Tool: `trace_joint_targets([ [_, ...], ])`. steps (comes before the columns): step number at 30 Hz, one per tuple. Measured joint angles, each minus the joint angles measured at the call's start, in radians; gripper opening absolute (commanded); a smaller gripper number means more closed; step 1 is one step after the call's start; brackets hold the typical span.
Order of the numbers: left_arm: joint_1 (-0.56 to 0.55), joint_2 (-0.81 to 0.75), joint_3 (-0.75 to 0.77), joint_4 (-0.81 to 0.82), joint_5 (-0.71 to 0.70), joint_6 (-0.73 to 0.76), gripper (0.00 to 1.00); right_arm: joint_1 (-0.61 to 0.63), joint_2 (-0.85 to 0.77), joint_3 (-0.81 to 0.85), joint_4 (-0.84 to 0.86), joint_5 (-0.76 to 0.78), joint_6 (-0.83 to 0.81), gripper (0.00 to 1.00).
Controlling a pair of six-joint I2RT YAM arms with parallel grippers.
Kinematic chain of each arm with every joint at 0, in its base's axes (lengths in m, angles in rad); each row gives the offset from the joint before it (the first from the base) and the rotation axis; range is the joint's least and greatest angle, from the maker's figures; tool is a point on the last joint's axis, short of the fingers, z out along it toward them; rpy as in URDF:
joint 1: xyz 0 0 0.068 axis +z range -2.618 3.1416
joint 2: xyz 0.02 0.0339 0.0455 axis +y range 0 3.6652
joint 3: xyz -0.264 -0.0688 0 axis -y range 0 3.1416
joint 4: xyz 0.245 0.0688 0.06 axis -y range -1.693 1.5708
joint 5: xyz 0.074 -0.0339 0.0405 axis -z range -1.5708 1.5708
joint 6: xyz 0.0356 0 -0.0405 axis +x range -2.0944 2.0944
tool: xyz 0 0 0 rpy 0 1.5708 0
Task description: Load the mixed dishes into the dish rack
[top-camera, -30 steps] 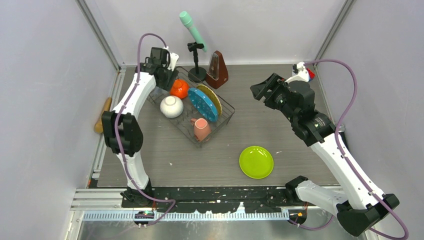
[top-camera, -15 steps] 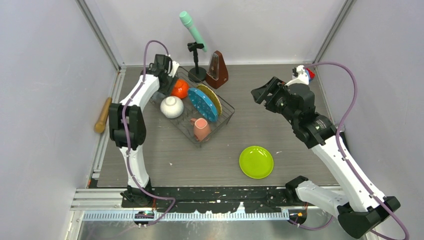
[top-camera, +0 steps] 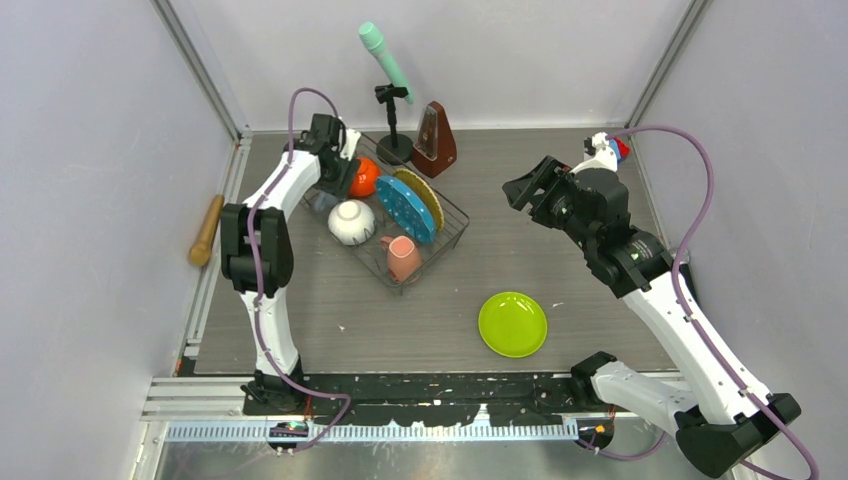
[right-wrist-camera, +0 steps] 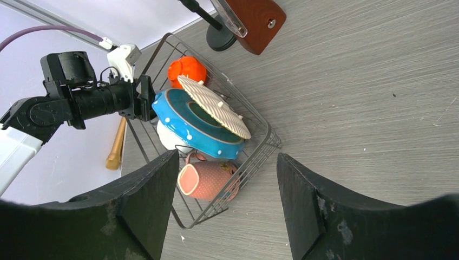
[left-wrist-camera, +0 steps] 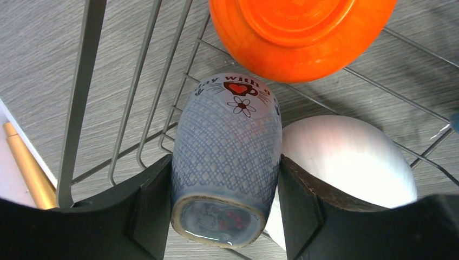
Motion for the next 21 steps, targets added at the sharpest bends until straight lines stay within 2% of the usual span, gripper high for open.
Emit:
trace_joint_targets([
  [2, 0.000, 0.000, 0.000, -0.001, -0.010, 0.010, 0.01, 0.000, 0.000, 0.000, 0.000, 0.000, 0.000, 0.72],
  [4, 0.000, 0.003, 0.001, -0.002, -0.027, 0.018, 0.10, 0.000, 0.000, 0.000, 0.000, 0.000, 0.000, 0.73],
  [6, 0.000, 0.018, 0.012, -0.005, -0.046, 0.030, 0.25, 0.000, 0.000, 0.000, -0.003, 0.000, 0.000, 0.77],
  [9, -0.001, 0.044, 0.030, -0.005, -0.057, 0.033, 0.59, 0.000, 0.000, 0.001, -0.020, 0.003, -0.001, 0.88],
  [10, -0.001, 0.045, 0.032, -0.004, -0.058, 0.032, 0.64, 0.000, 0.000, 0.002, -0.034, 0.007, 0.000, 0.90],
  [14, -0.001, 0.045, 0.032, -0.004, -0.057, 0.031, 0.67, 0.000, 0.000, 0.003, -0.110, 0.035, 0.000, 0.91],
  [15, -0.001, 0.045, 0.032, -0.005, -0.058, 0.031, 0.80, 0.000, 0.000, 0.002, -0.130, 0.044, 0.001, 0.91],
  [16, -0.001, 0.045, 0.032, -0.005, -0.058, 0.030, 0.88, 0.000, 0.000, 0.001, -0.148, 0.052, 0.001, 0.91],
  [21, 0.000, 0.041, 0.032, -0.001, -0.067, 0.027, 0.91, 0.000, -0.018, -0.045, -0.228, 0.092, 0.014, 0.92],
])
